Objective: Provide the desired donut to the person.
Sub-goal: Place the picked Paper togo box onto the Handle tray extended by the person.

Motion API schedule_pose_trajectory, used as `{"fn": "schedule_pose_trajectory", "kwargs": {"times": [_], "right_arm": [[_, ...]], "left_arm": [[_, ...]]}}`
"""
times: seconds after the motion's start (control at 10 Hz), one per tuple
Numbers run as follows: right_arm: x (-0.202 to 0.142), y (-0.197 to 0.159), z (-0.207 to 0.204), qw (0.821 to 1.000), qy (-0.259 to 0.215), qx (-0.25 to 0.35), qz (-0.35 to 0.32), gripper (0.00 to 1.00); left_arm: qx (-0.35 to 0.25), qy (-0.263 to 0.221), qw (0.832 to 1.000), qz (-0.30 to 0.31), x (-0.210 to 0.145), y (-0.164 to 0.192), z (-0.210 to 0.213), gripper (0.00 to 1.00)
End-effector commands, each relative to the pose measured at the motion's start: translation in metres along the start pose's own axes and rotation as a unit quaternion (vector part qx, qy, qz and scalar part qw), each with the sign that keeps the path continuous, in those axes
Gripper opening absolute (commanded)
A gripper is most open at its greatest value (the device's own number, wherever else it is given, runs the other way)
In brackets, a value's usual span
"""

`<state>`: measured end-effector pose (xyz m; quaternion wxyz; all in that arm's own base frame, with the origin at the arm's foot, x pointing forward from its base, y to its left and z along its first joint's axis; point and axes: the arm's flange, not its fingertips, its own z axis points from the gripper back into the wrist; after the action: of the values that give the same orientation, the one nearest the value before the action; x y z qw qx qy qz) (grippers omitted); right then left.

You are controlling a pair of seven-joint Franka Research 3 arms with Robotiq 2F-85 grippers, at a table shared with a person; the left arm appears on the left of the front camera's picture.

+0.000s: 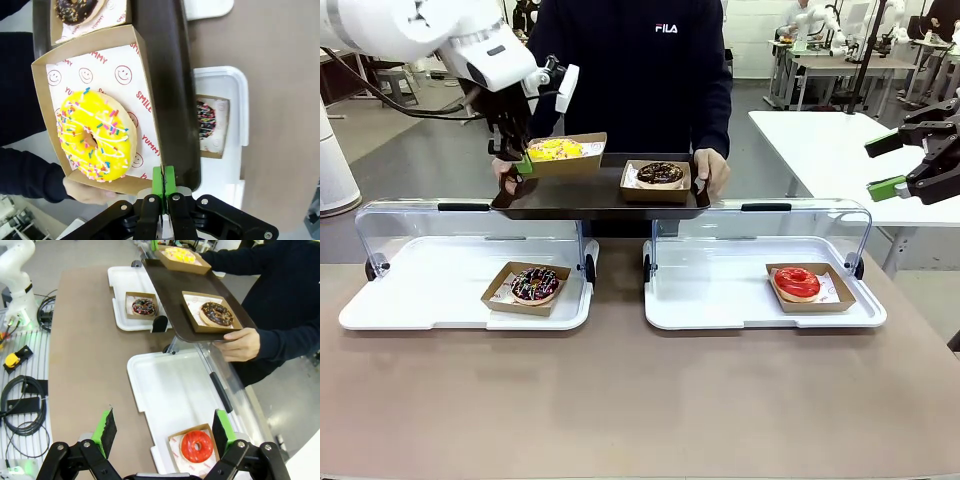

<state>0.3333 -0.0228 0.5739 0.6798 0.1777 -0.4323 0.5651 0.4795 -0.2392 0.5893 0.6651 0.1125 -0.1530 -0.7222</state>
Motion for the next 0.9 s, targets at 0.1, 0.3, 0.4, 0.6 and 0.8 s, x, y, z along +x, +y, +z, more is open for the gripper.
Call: {"fn": "schedule_pose_trajectory", "kwargs": {"times": [0.1,0.3,0.4,0.6,0.8], "right_arm": [[-0.004,0.001,-0.002,1.0,-0.005,0.003,0.008,1.0],[-0.004,0.001,-0.002,1.0,-0.005,0.003,0.008,1.0],[-0.004,0.001,-0.002,1.0,-0.005,0.003,0.008,1.0],[-0.004,0.001,-0.002,1.0,-0.005,0.003,0.008,1.0],[-0.004,0.001,-0.002,1.0,-0.005,0.003,0.008,1.0]], "left_arm": [[0.022,0.042,0.999,-0.022,0.01,0.004,-0.02,0.01],[0.013,0.059,0.998,-0.02,0.013,0.007,-0.039,0.01],[0.004,0.069,0.998,-0.015,0.013,0.009,-0.049,0.01],[0.002,0.065,0.998,-0.003,0.011,0.014,-0.055,0.01],[-0.008,0.051,0.999,-0.001,0.008,0.017,-0.049,0.58]]}}
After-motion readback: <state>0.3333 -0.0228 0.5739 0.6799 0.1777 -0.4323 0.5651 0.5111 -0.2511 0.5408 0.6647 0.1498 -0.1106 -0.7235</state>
